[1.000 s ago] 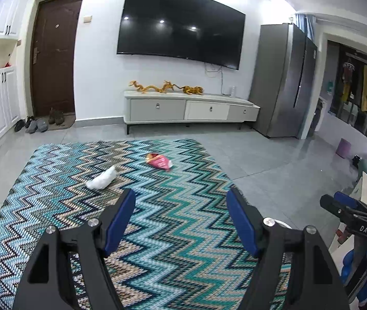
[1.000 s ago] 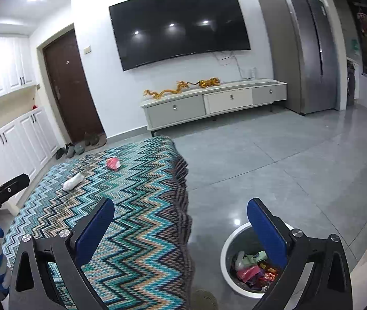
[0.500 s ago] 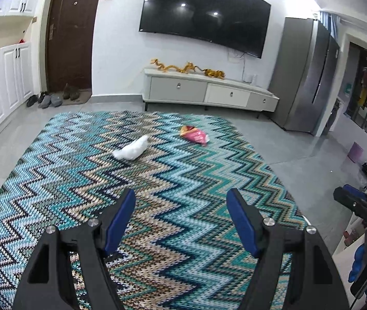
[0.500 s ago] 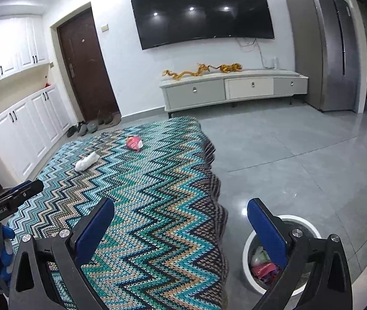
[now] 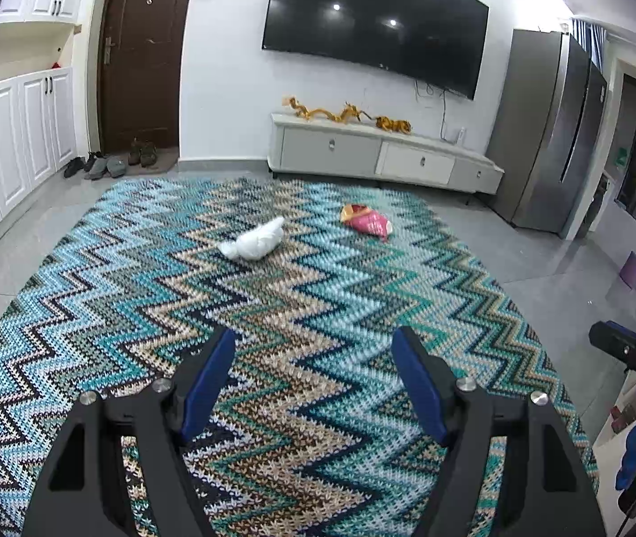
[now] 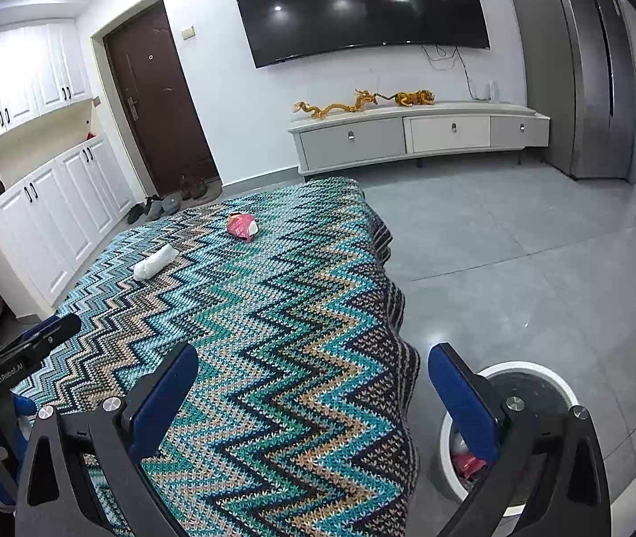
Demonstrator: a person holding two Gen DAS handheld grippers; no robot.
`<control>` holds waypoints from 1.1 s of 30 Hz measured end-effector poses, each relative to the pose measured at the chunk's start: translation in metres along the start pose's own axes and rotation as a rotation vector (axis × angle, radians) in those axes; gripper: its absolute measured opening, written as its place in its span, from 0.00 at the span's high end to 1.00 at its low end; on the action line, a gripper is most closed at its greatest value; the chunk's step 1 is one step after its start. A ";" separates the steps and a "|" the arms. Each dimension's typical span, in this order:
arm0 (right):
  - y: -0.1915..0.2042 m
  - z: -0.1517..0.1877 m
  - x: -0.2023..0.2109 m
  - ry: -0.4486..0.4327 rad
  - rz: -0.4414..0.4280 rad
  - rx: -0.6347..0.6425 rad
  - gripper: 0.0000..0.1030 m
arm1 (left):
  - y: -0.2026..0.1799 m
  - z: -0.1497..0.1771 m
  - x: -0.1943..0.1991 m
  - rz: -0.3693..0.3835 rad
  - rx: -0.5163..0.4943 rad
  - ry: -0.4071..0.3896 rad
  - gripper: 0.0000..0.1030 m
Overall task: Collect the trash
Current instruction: 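Move both open tools back to the rug toward the white tissue and chip bag, then grasp the white tissue with the left tool while the right tool grasps the pink-yellow chip bag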
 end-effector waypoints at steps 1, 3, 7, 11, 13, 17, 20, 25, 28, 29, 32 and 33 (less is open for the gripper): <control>0.000 0.000 -0.001 0.002 -0.004 -0.002 0.00 | 0.000 0.001 -0.002 0.007 0.001 0.015 0.31; -0.001 0.000 -0.004 0.006 -0.012 -0.004 0.00 | 0.002 0.005 -0.007 0.012 0.005 0.044 0.31; -0.003 0.001 -0.009 0.012 -0.021 -0.006 0.00 | 0.007 0.010 -0.014 0.010 0.004 0.074 0.31; -0.007 0.003 -0.015 0.027 -0.027 -0.015 0.00 | 0.014 0.016 -0.021 -0.002 0.011 0.096 0.31; -0.008 0.003 -0.019 0.035 -0.029 -0.018 0.00 | 0.020 0.018 -0.023 -0.019 0.027 0.099 0.31; -0.011 0.004 -0.025 0.048 -0.051 -0.027 0.00 | 0.030 0.022 -0.028 -0.026 0.067 0.098 0.31; -0.010 0.003 -0.030 0.052 -0.062 -0.028 0.00 | 0.034 0.025 -0.029 -0.039 0.082 0.076 0.31; -0.009 0.000 -0.036 0.047 -0.074 -0.033 0.00 | 0.038 0.028 -0.020 -0.093 0.081 0.014 0.31; -0.009 -0.002 -0.040 0.048 -0.080 -0.030 0.00 | 0.037 0.027 -0.019 -0.112 0.068 0.004 0.31; -0.009 -0.003 -0.041 0.048 -0.083 -0.029 0.00 | 0.036 0.027 -0.019 -0.113 0.063 0.005 0.31; -0.006 -0.004 -0.045 0.051 -0.099 -0.026 0.00 | 0.036 0.028 -0.022 -0.111 0.061 0.019 0.31; -0.004 -0.004 -0.047 0.053 -0.105 -0.024 0.00 | 0.037 0.028 -0.023 -0.108 0.063 0.024 0.31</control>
Point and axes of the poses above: each gripper's, at about its wrist camera, not at the fingertips, and x roughly against the way its jaws point, y to its left, z to its underside, the point moved 7 cm from there along -x, roughly the way its jaws point
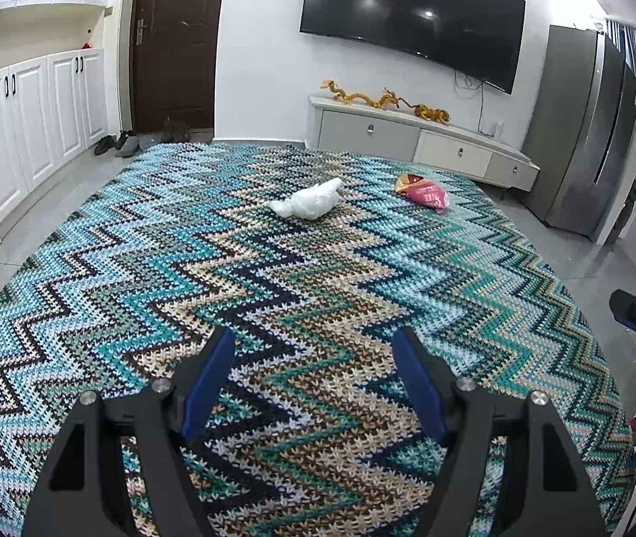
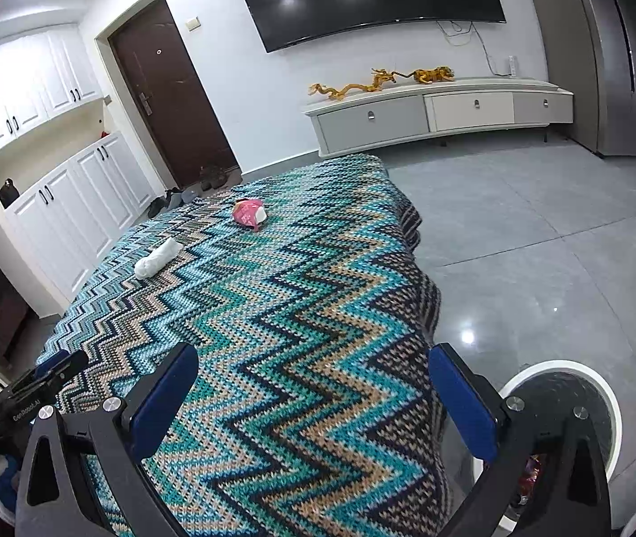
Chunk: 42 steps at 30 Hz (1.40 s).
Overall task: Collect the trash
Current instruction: 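Grasp the white tissue with the left tool while the right tool grasps the pink-yellow chip bag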
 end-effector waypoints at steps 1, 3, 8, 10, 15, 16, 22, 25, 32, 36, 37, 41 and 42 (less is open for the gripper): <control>0.001 -0.001 -0.003 0.004 -0.008 0.004 0.00 | 0.000 0.001 -0.001 0.002 0.000 0.004 0.31; 0.005 -0.002 -0.008 0.011 -0.027 0.011 0.01 | -0.001 0.001 -0.004 0.007 0.000 0.020 0.31; 0.014 -0.011 -0.024 0.041 -0.067 0.040 0.14 | -0.003 -0.002 -0.011 0.035 -0.004 0.081 0.31; 0.018 -0.020 -0.032 0.047 -0.077 0.066 0.15 | -0.002 -0.011 -0.014 0.049 -0.021 0.090 0.31; 0.031 -0.048 -0.060 0.063 -0.103 0.145 0.23 | 0.006 -0.056 -0.039 0.097 -0.054 0.101 0.31; 0.035 -0.054 -0.068 0.063 -0.110 0.162 0.23 | 0.007 -0.067 -0.049 0.101 -0.070 0.095 0.31; 0.055 -0.089 -0.128 0.080 -0.130 0.246 0.23 | -0.004 -0.105 -0.102 0.126 -0.168 0.100 0.31; 0.061 -0.105 -0.160 0.096 -0.138 0.264 0.28 | -0.006 -0.113 -0.129 0.133 -0.175 0.112 0.32; 0.070 -0.116 -0.212 0.154 -0.145 0.286 0.37 | -0.001 -0.111 -0.169 0.149 -0.157 0.187 0.48; 0.070 -0.111 -0.228 0.217 -0.132 0.299 0.56 | -0.004 -0.105 -0.170 0.170 -0.164 0.213 0.64; 0.071 -0.110 -0.229 0.224 -0.131 0.303 0.62 | -0.006 -0.104 -0.170 0.167 -0.173 0.217 0.67; 0.073 -0.106 -0.221 0.217 -0.114 0.324 0.67 | -0.010 -0.100 -0.161 0.160 -0.186 0.218 0.79; 0.074 -0.105 -0.216 0.210 -0.118 0.319 0.68 | -0.010 -0.099 -0.157 0.162 -0.181 0.215 0.79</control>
Point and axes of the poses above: each gripper's, at about its wrist camera, not at the fingertips, and x roughly against the way its jaws point, y to its left, z to its underside, the point moved 7 cm from there along -x, roughly the way its jaws point
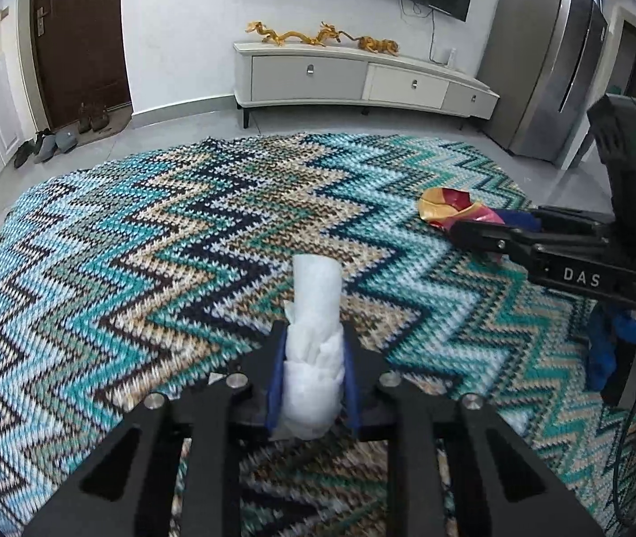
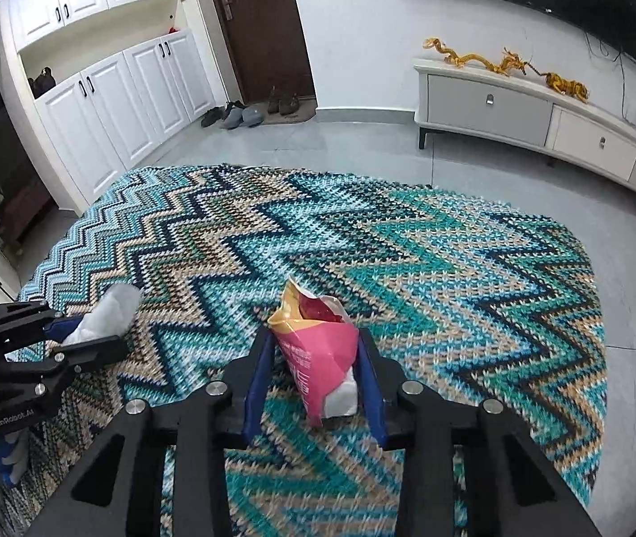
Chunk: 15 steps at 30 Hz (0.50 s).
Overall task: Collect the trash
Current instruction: 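Grasp the white tissue with the left tool while the right tool grasps the pink-yellow chip bag, then carry the tissue and chip bag over the bin while both tools open to drop them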
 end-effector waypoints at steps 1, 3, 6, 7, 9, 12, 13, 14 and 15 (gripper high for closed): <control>0.002 0.003 0.006 -0.010 -0.002 -0.006 0.69 | -0.001 0.002 0.004 0.002 0.004 -0.004 0.79; 0.006 0.008 0.020 -0.035 -0.012 -0.018 0.70 | -0.007 0.007 0.016 0.004 0.008 -0.016 0.80; 0.014 0.021 0.046 -0.073 -0.029 -0.037 0.71 | -0.015 0.020 0.035 0.008 0.024 -0.036 0.80; 0.018 0.030 0.058 -0.087 -0.036 -0.046 0.71 | -0.017 0.024 0.040 0.012 0.031 -0.039 0.80; 0.025 0.040 0.073 -0.101 -0.045 -0.057 0.71 | -0.024 0.035 0.052 0.021 0.044 -0.046 0.80; 0.033 0.063 0.102 -0.124 -0.058 -0.082 0.72 | -0.037 0.054 0.069 0.030 0.055 -0.050 0.80; 0.035 0.072 0.111 -0.130 -0.062 -0.094 0.72 | -0.042 0.061 0.074 0.036 0.060 -0.050 0.80; 0.036 0.082 0.122 -0.136 -0.066 -0.105 0.72 | -0.047 0.068 0.081 0.044 0.067 -0.050 0.80; 0.037 0.089 0.131 -0.141 -0.067 -0.114 0.72 | -0.047 0.071 0.087 0.047 0.069 -0.051 0.80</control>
Point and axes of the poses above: each gripper's, at about its wrist camera, not at the fingertips, and x roughly against the way its jaws point, y to its left, z to its underside, the point moved 7 cm from there along -x, roughly the way its jaws point
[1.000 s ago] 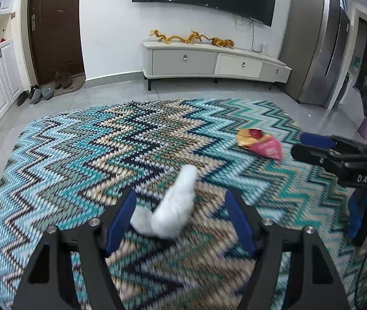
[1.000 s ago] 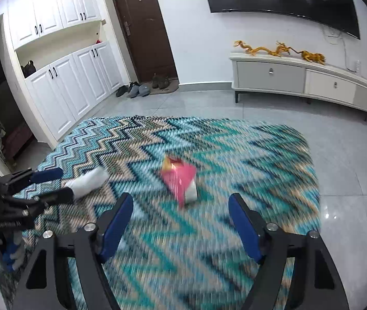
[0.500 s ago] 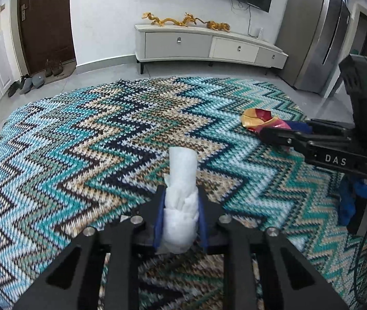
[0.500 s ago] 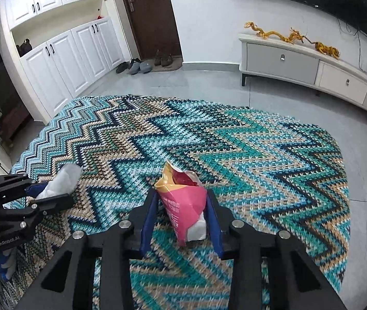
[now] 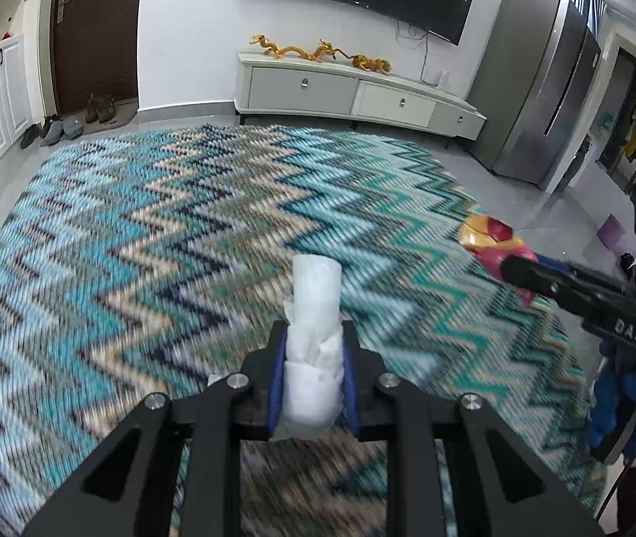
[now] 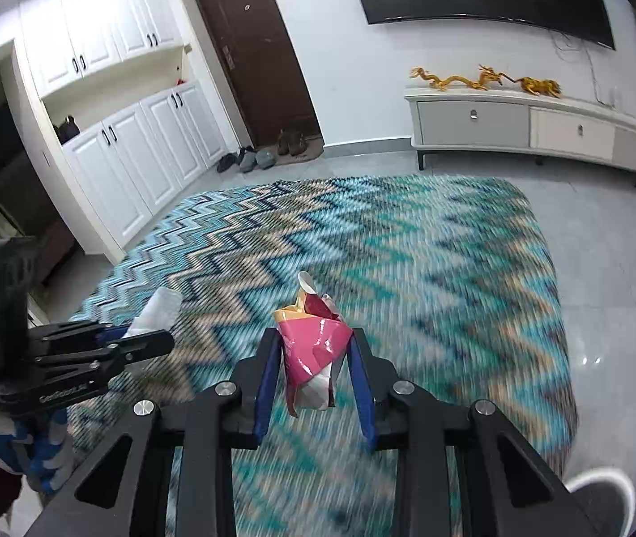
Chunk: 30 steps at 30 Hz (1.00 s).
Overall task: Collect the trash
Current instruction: 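Carry the tissue and chip bag over the bin while both tools open to drop them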
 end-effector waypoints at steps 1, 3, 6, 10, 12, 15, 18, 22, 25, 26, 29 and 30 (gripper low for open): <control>0.001 0.007 0.011 -0.006 0.000 -0.011 0.72 | -0.004 0.003 0.006 0.003 0.003 -0.003 0.80; 0.001 0.021 0.031 -0.016 -0.002 -0.034 0.73 | -0.011 0.010 0.022 0.004 0.004 -0.017 0.80; -0.001 0.038 0.062 -0.036 0.017 -0.041 0.73 | -0.019 0.015 0.042 0.001 0.004 -0.039 0.80; -0.009 0.051 0.105 -0.088 0.057 -0.061 0.73 | -0.029 0.017 0.063 -0.013 0.002 -0.074 0.80; -0.018 0.055 0.122 -0.115 0.076 -0.078 0.73 | -0.038 0.018 0.073 -0.013 -0.010 -0.088 0.80; -0.038 0.063 0.148 -0.155 0.112 -0.117 0.73 | -0.059 0.013 0.081 -0.012 -0.047 -0.103 0.80; -0.061 0.072 0.173 -0.188 0.151 -0.157 0.73 | -0.086 0.006 0.080 0.002 -0.083 -0.105 0.80; -0.095 0.087 0.201 -0.215 0.207 -0.216 0.73 | -0.127 0.001 0.070 0.041 -0.134 -0.086 0.80; -0.122 0.100 0.214 -0.208 0.255 -0.261 0.73 | -0.161 0.000 0.057 0.070 -0.184 -0.060 0.80; -0.132 0.105 0.217 -0.203 0.276 -0.275 0.73 | -0.176 -0.001 0.051 0.084 -0.204 -0.049 0.80; -0.159 0.121 0.224 -0.186 0.323 -0.322 0.73 | -0.219 0.000 0.031 0.136 -0.258 -0.009 0.80; -0.167 0.126 0.226 -0.181 0.334 -0.338 0.73 | -0.232 0.000 0.025 0.151 -0.271 0.003 0.80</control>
Point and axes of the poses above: each gripper's, at about its wrist camera, not at the fingertips, and x roughly against the way its jaws point, y to its left, z to its underside, the point moved 7 cm from there along -x, roughly the way its jaws point
